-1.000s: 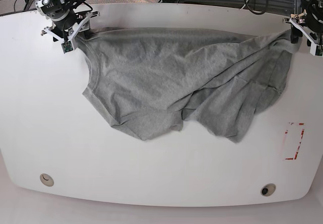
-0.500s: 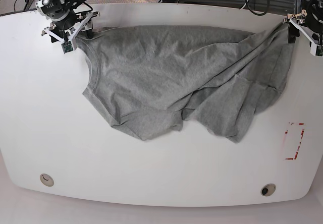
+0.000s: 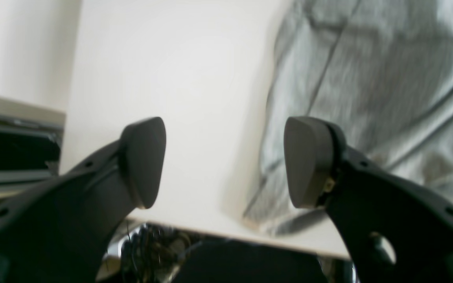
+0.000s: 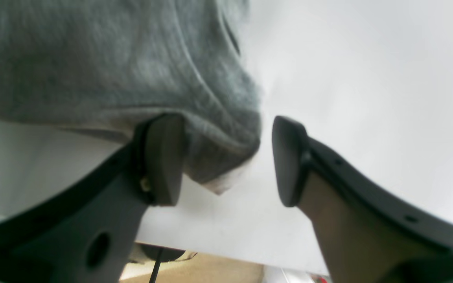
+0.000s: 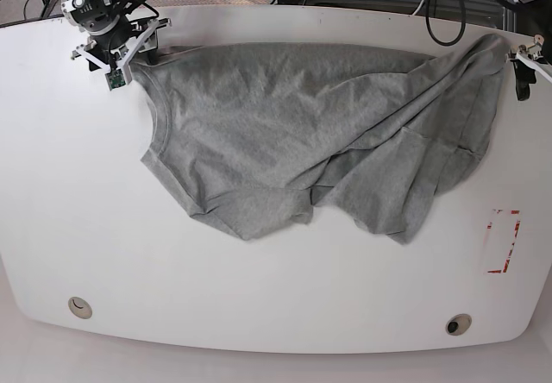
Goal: Fold the T-shirt properly
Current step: 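Open both grippers and release the shirt, then move both grippers inward over the shirt body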
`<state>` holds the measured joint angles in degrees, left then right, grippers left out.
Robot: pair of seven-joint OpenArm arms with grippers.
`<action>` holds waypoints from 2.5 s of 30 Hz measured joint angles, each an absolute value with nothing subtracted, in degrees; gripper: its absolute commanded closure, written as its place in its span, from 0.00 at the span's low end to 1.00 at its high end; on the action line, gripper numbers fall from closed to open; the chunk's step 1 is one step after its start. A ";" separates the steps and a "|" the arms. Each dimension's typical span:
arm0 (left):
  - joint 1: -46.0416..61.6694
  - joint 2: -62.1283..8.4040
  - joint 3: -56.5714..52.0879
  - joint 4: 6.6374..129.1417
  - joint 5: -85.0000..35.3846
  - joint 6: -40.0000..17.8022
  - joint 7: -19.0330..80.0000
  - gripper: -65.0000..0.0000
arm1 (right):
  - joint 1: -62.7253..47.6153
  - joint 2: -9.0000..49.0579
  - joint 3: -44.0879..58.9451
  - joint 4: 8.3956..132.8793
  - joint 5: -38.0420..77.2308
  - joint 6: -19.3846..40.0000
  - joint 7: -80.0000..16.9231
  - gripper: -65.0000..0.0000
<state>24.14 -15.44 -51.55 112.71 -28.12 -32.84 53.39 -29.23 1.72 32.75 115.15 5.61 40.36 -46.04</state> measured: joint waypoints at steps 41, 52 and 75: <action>11.64 -14.33 -40.49 112.33 -27.64 -32.64 60.64 0.32 | 5.69 7.60 28.67 83.90 4.93 39.88 -46.59 0.30; 11.62 -14.33 -40.60 112.33 -27.64 -32.64 60.64 0.32 | 8.25 6.22 26.37 76.84 5.45 39.90 -43.22 0.30; 11.27 -14.33 -40.34 112.18 -27.64 -31.62 60.64 0.32 | 9.39 6.57 26.52 71.40 6.22 39.88 -37.26 0.89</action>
